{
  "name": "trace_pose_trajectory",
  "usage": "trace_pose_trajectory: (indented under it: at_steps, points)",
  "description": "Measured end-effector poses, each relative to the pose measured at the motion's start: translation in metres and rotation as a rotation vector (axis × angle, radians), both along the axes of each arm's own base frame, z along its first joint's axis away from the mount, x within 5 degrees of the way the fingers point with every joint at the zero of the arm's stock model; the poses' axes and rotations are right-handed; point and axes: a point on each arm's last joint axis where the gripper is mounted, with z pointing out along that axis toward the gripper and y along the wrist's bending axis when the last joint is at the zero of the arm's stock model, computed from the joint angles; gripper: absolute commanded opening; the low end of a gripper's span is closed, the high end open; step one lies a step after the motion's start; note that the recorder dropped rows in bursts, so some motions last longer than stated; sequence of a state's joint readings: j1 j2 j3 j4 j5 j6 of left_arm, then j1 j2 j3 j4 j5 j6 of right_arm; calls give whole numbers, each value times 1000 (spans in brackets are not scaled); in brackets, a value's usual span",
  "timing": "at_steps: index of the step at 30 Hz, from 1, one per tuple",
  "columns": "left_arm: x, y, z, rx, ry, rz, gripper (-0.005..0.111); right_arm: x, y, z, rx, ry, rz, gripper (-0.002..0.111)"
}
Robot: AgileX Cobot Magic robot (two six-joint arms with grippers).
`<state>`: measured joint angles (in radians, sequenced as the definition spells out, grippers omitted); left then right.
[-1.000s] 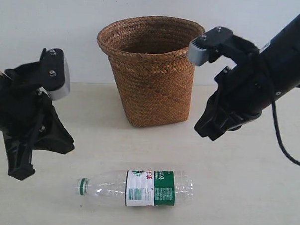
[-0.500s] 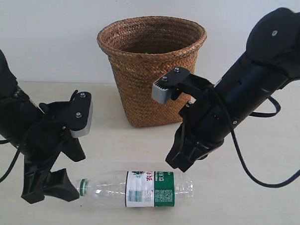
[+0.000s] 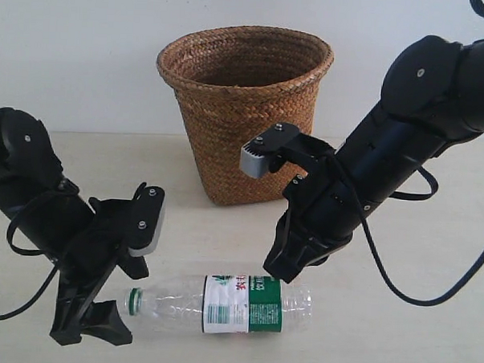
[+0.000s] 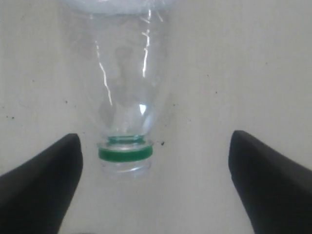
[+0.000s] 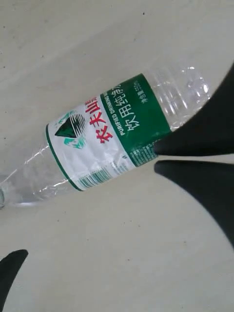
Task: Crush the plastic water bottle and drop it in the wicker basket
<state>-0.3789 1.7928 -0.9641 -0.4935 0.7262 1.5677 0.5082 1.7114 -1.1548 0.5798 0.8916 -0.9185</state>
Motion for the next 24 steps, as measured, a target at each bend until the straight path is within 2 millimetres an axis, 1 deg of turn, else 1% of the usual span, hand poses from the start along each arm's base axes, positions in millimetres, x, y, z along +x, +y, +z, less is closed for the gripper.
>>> trace_pose_trajectory:
  at_steps: [5, 7, 11, 14, 16, 19, 20, 22, 24]
  points:
    - [3, -3, -10, -14, -9, -21, 75, 0, 0, 0, 0, -1, 1, 0]
    - [6, -3, -14, -14, -13, -20, 73, 0, 0, 0, 2, -1, 0, 0]
    - [8, -4, -22, -7, -16, -24, 61, 0, 0, 0, 2, -1, 0, 0]
    - [8, -4, -27, -1, -9, -28, 54, 0, 0, 0, 2, -2, -1, 0]
    - [10, -4, -30, 3, -12, -22, 45, 0, 0, 0, 4, -3, -3, 0]
    - [12, -3, -33, 7, -28, -11, 27, 1, 0, 0, 6, -4, -5, 0]
    - [12, -3, -34, 8, -29, -10, 18, 1, 0, 0, 6, -4, -5, 0]
    - [13, -3, -34, 8, -34, -11, 6, 1, 0, 0, 6, -5, -5, 0]
    - [13, -3, -34, 8, -34, -11, 4, 1, 0, 0, 6, -2, -10, 0]
